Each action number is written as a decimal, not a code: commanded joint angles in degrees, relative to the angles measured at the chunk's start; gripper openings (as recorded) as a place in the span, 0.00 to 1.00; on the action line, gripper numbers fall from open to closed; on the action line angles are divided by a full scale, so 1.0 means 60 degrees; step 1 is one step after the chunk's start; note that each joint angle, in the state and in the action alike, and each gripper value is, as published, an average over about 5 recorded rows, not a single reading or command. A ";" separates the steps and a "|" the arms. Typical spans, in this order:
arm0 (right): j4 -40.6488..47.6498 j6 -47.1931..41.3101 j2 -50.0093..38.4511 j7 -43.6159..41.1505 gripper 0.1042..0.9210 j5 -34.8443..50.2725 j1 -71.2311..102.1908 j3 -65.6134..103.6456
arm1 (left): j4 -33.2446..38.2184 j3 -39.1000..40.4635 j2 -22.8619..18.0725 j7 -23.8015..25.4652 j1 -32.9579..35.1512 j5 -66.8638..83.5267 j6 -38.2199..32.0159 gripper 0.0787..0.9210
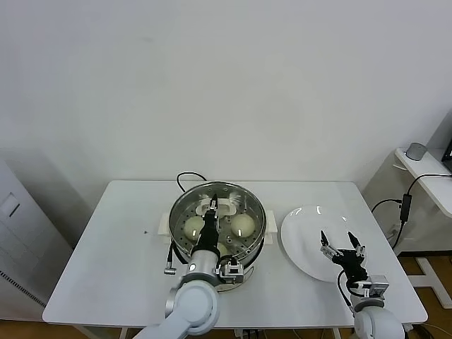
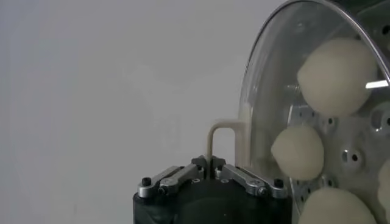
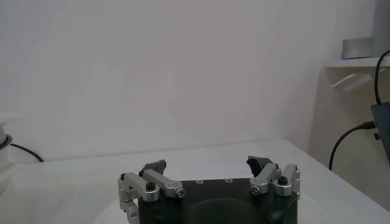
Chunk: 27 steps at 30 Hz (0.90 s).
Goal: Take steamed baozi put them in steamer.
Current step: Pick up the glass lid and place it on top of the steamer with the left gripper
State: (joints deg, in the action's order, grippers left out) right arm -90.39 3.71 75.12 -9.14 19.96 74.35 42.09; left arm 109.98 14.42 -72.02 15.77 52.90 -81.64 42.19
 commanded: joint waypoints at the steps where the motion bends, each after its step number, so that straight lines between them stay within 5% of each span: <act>1: -0.0005 0.0001 0.0003 0.0005 0.88 -0.0013 0.0000 0.0008 | -0.0120 -0.0003 -0.0035 -0.0081 0.0025 0.0010 -0.0066 0.03; 12: 0.0001 0.0025 0.0025 -0.0006 0.88 -0.0052 0.0022 0.0053 | -0.0076 -0.0112 0.0063 -0.0458 0.0181 0.0657 -0.0080 0.05; 19: 0.0001 0.0041 0.0066 -0.0028 0.88 -0.0072 0.0018 0.0057 | 0.1016 -0.0466 0.0422 -0.0448 0.0691 0.1315 -0.0257 0.27; 27: 0.0010 0.0074 0.0127 -0.0070 0.88 -0.0076 0.0050 0.0170 | 0.3666 -0.1794 0.1792 0.0547 0.1301 0.6674 -0.1761 0.54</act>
State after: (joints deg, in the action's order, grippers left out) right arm -90.21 4.12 75.77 -9.51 19.53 74.40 42.64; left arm 116.51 11.19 -68.49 14.16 57.17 -71.56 40.24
